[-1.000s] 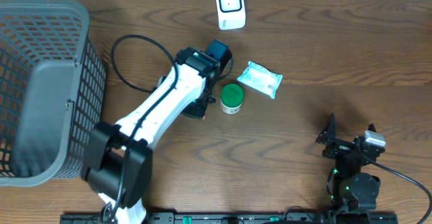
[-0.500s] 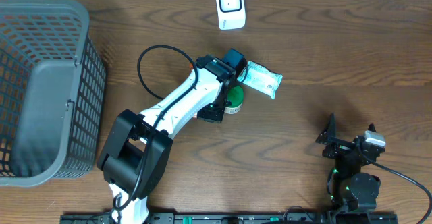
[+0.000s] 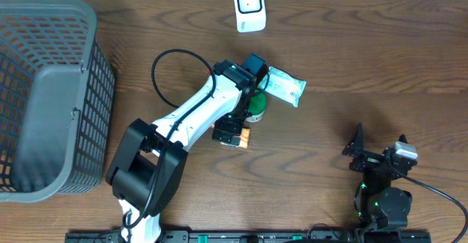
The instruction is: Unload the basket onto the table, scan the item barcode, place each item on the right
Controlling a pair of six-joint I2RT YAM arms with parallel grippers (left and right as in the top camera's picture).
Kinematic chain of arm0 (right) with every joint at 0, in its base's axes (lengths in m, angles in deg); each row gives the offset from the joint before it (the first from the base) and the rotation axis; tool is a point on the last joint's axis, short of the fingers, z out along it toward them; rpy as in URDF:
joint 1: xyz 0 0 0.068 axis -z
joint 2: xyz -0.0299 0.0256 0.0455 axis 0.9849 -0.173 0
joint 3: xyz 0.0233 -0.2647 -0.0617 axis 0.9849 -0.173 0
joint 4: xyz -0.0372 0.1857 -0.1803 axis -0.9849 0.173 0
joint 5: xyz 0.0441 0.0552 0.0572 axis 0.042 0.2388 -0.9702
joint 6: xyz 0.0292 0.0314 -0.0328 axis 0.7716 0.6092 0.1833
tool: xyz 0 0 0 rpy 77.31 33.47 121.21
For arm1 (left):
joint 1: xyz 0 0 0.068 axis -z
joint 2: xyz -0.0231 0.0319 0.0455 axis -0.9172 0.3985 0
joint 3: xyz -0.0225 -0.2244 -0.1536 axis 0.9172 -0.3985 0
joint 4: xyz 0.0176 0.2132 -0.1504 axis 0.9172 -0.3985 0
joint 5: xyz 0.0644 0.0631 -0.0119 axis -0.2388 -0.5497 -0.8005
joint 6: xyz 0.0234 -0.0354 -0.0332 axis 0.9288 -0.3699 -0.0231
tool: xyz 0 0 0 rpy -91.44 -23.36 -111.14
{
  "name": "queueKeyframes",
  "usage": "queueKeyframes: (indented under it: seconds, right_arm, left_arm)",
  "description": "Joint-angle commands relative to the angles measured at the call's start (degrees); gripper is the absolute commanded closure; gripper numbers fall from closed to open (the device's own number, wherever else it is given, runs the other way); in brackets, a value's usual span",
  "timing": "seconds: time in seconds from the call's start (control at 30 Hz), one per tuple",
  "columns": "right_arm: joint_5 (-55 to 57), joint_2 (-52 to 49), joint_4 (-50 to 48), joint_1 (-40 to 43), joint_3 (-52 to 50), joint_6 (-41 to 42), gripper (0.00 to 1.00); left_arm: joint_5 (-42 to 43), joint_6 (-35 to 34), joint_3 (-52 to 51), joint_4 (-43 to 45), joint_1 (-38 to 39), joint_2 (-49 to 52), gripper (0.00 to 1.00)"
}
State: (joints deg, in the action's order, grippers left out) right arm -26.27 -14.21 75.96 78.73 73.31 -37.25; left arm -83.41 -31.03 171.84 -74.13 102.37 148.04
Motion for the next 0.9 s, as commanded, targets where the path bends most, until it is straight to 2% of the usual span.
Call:
queueKeyframes:
  seconds: [0.0, 0.2, 0.27, 0.33, 0.4, 0.47, 0.6, 0.8, 0.87]
  right_arm:
    - [0.09, 0.20, 0.24, 0.17, -0.09, -0.85, 0.01]
    - [0.09, 0.20, 0.24, 0.17, -0.09, -0.85, 0.01]
    - [0.09, 0.20, 0.24, 0.17, -0.09, -0.85, 0.01]
    - [0.09, 0.20, 0.24, 0.17, -0.09, -0.85, 0.01]
    - [0.09, 0.20, 0.24, 0.17, -0.09, -0.85, 0.01]
    - [0.09, 0.20, 0.24, 0.17, -0.09, -0.85, 0.01]
    - [0.09, 0.20, 0.24, 0.17, -0.09, -0.85, 0.01]
    - [0.09, 0.20, 0.24, 0.17, -0.09, -0.85, 0.01]
    - [0.09, 0.20, 0.24, 0.17, -0.09, -0.85, 0.01]
  left_arm:
    - [-3.04, 5.90, -0.39, -0.59, 0.24, -2.03, 0.05]
    - [-14.10, 11.74, -0.15, -1.60, 0.24, -10.25, 0.05]
    - [-17.92, 21.16, 0.20, 2.12, 0.22, -14.12, 0.05]
    - [-19.10, 36.63, 0.31, 9.81, -0.02, -17.18, 0.02]
    - [-16.06, 49.75, 0.42, 17.07, -0.55, -19.08, 0.02]
    - [-9.92, 58.29, 1.18, 21.42, -2.10, -19.80, 0.02]
    - [3.26, 67.52, 1.77, 23.87, -8.13, -18.29, 0.02]
    - [14.47, 83.65, 2.25, 25.53, -15.23, -14.75, 0.02]
    - [14.51, 87.56, 2.82, 25.62, -16.37, -13.55, 0.02]
